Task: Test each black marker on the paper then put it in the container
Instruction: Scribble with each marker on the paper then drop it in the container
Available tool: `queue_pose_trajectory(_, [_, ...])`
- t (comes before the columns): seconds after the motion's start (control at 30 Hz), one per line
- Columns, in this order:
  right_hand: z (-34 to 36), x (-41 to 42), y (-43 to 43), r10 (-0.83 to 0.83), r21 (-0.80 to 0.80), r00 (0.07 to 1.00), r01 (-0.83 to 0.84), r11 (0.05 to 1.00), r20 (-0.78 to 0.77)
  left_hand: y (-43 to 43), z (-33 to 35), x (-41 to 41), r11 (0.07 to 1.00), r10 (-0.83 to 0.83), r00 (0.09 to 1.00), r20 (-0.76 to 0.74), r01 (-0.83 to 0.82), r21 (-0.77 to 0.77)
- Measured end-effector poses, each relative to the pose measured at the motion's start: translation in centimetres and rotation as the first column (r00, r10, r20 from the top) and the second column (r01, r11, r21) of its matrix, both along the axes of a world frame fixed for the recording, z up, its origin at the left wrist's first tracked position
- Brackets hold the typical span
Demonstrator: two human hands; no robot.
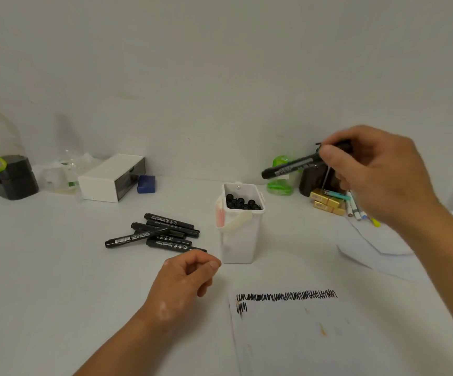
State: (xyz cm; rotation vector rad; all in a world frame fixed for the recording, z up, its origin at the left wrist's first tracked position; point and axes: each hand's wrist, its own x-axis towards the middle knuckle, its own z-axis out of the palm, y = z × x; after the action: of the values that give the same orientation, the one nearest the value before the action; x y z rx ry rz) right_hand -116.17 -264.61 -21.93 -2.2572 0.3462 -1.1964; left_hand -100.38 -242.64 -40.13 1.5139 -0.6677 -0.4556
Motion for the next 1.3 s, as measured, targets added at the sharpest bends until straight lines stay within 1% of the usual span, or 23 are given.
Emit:
queue_pose_trajectory(0.07, [1.6, 2.3, -0.2, -0.036, -0.096, 0.995, 0.028, 0.995, -0.091, 0.0, -0.1, 0.0, 1.000, 0.005, 1.000, -0.008, -0.005, -0.004])
queue_pose_trajectory(0.1, [2.0, 3.4, -0.1, -0.066, -0.169, 0.987, 0.041, 0.985, -0.145, 0.0, -0.1, 0.1, 1.000, 0.010, 1.000, -0.012, -0.010, -0.006])
queue_pose_trajectory(0.2, [2.3, 6.9, -0.1, -0.149, -0.333, 0.945, 0.046, 0.942, -0.292, 0.0, -0.2, 0.2, 1.000, 0.014, 0.999, -0.029, -0.014, -0.008])
queue_pose_trajectory(0.33, [1.2, 10.6, -0.5, -0.226, -0.435, 0.862, 0.007, 0.900, -0.455, 0.0, -0.4, 0.4, 1.000, 0.009, 0.999, -0.042, -0.010, -0.012])
queue_pose_trajectory(0.43, [-0.1, 12.3, -0.4, -0.273, -0.501, 0.812, -0.029, 0.865, -0.517, 0.0, -0.5, 0.6, 1.000, 0.021, 0.999, -0.044, -0.022, -0.016])
queue_pose_trajectory(0.5, [-0.8, 13.1, -0.5, -0.287, -0.520, 0.770, -0.067, 0.852, -0.570, 0.0, -0.5, 0.7, 1.000, 0.023, 0.999, -0.044, -0.024, -0.021])
queue_pose_trajectory(0.63, [-1.6, 14.0, -0.3, -0.313, -0.516, 0.638, -0.155, 0.843, -0.703, 0.0, -0.5, 0.6, 0.999, 0.021, 0.999, -0.044, -0.023, -0.027])
queue_pose_trajectory(0.7, [-2.0, 14.1, 0.0, -0.310, -0.503, 0.589, -0.193, 0.843, -0.746, 0.0, -0.5, 0.6, 1.000, 0.009, 0.999, -0.054, -0.011, -0.028])
queue_pose_trajectory(0.9, [-2.3, 14.3, 0.9, -0.310, -0.471, 0.485, -0.255, 0.844, -0.818, -0.1, -0.5, 0.6, 1.000, -0.017, 0.998, -0.055, 0.016, -0.012])
queue_pose_trajectory(1.03, [-2.8, 14.4, 1.0, -0.328, -0.473, 0.421, -0.308, 0.825, -0.846, 0.0, -0.6, 0.6, 1.000, -0.018, 0.999, -0.050, 0.017, -0.012])
queue_pose_trajectory(1.1, [-2.8, 14.4, 1.1, -0.327, -0.471, 0.416, -0.310, 0.826, -0.848, 0.0, -0.6, 0.7, 1.000, -0.017, 0.999, -0.047, 0.016, -0.012])
queue_pose_trajectory(1.17, [-2.5, 14.2, 1.0, -0.292, -0.448, 0.449, -0.293, 0.844, -0.844, 0.0, -0.5, 0.8, 1.000, -0.012, 0.999, -0.044, 0.012, -0.005])
queue_pose_trajectory(1.23, [-1.6, 13.5, 0.7, -0.238, -0.418, 0.535, -0.243, 0.875, -0.810, 0.1, -0.5, 0.8, 1.000, -0.007, 0.999, -0.041, 0.007, -0.002])
queue_pose_trajectory(1.3, [-0.7, 12.5, 0.3, -0.189, -0.394, 0.649, -0.185, 0.900, -0.737, 0.2, -0.4, 1.0, 1.000, -0.001, 0.999, -0.036, 0.001, -0.004])
